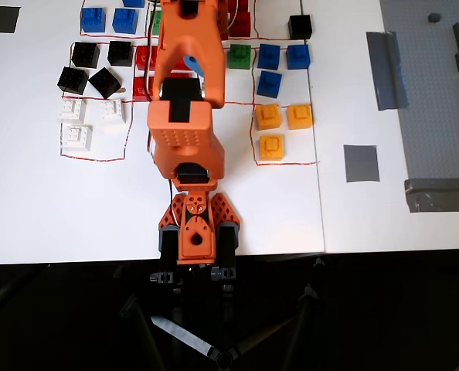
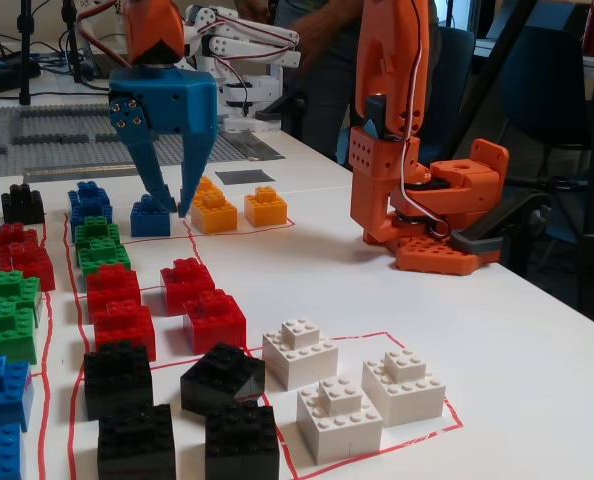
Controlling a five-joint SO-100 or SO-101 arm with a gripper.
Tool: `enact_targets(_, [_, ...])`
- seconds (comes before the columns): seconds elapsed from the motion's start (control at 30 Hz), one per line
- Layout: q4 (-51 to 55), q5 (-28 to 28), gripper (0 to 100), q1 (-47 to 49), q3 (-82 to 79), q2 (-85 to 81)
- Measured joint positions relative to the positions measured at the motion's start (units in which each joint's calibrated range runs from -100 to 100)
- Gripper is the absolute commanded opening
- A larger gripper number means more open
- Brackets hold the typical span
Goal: Grab the block and put it in the grey marker
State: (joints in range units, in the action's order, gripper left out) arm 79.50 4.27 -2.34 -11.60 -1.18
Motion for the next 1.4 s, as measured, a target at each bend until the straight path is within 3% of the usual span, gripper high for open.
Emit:
enact_targets(0.17, [5.53, 0.88, 0, -0.09, -1.80, -0.52])
enact_targets(0.93, [5.61, 1.81, 0, 0.00, -1.71, -0.52])
enact_targets(1.17, [5.53, 2.30, 1, 0.00, 4.86, -0.52])
enact_targets(1.3, [5.61, 2.30, 12, 2.03, 5.04, -0.52])
enact_targets(1.4, [5.61, 2.30, 15, 5.22, 5.04, -0.35])
